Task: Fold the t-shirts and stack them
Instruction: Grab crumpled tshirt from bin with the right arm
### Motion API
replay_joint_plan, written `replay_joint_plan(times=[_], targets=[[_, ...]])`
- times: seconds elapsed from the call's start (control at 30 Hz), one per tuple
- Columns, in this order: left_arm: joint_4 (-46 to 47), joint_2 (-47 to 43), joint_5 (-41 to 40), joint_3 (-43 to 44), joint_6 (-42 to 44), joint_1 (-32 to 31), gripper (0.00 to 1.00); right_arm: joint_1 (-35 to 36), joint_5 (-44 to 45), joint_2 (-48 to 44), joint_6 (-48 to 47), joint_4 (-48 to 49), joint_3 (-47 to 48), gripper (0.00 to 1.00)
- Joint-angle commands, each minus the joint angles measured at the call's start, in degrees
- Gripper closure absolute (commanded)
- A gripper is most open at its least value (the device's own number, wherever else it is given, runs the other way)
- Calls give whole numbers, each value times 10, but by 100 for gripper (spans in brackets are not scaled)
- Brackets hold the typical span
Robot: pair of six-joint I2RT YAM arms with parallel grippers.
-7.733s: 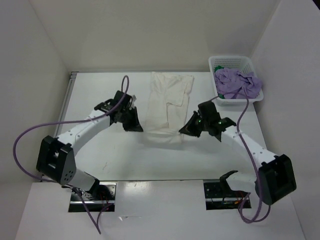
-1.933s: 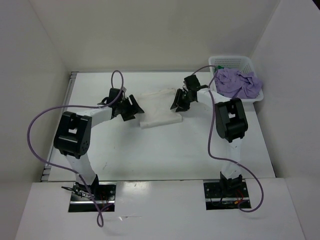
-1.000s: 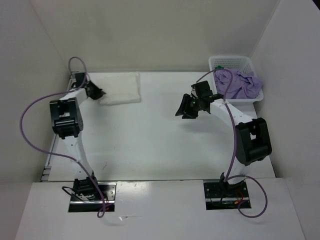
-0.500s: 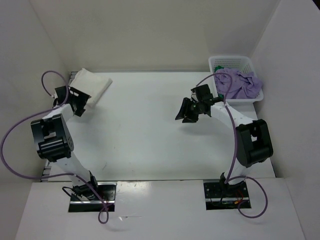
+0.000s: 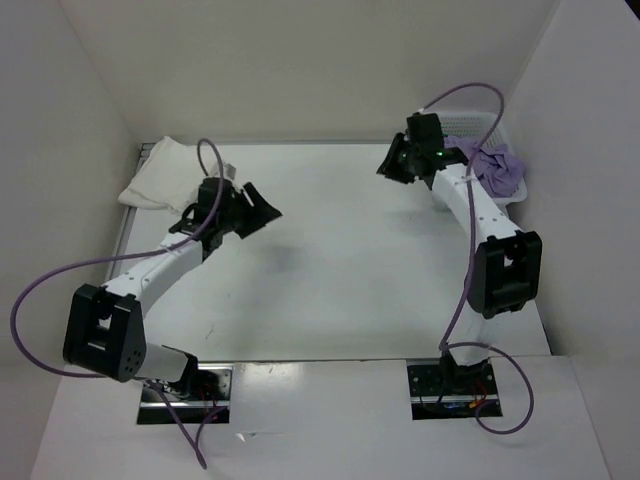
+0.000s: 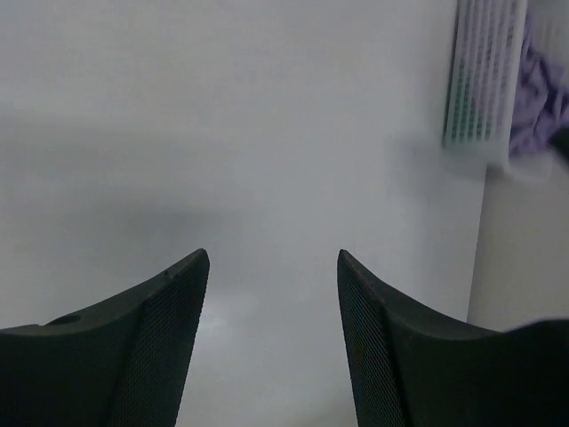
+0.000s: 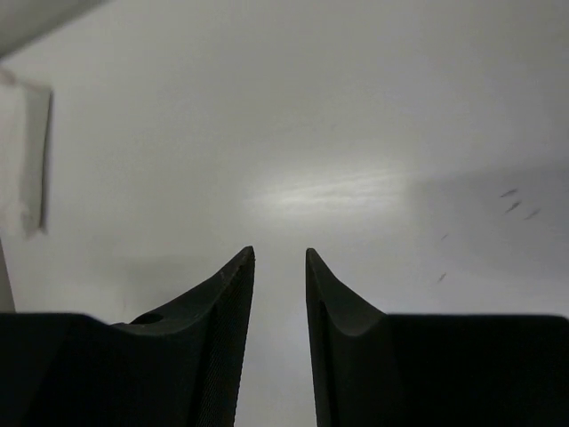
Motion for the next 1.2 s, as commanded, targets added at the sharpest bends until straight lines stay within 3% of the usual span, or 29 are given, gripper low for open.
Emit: replay_joint_plan(times=[0.0,0.07,0.13,0.17,0.33,0.47,0.57,0.67,0.7,0.8,0.93,1.17], targets=[[-32,-3,49,-24,15,-51,33,-79,102,29,-9,-13,58,65],[-32,-10,65,-43,15,-80,33,-110,188,47,-9,-13,96,65],[-25,-18,88,-61,20,-85,33,-150,258,72,-16,-13,128,58],[-18,-27,95,-74,20,-91,33,-164,268,85,-16,-13,143,51],[-38,-56,105,-68,65,-92,33,-208,352,204,-35,-80,262,38],[-49,-56,105,-63,87,-103,33,-213,358,267,-41,-113,333,29],[-49,-45,105,-63,87,-103,33,-213,350,307,-48,-135,377,29],[-56,-34,100,-56,93,-103,33,-213,337,323,-48,-135,384,40],[-56,-34,100,-56,93,-103,33,-213,337,323,-48,-135,384,49],[-56,-28,100,-51,93,-103,33,-213,313,329,-53,-124,377,64],[-56,-22,100,-51,93,-103,33,-213,304,298,-47,-88,343,100],[-56,1,105,-11,93,-103,33,-190,278,119,-42,-32,274,100]])
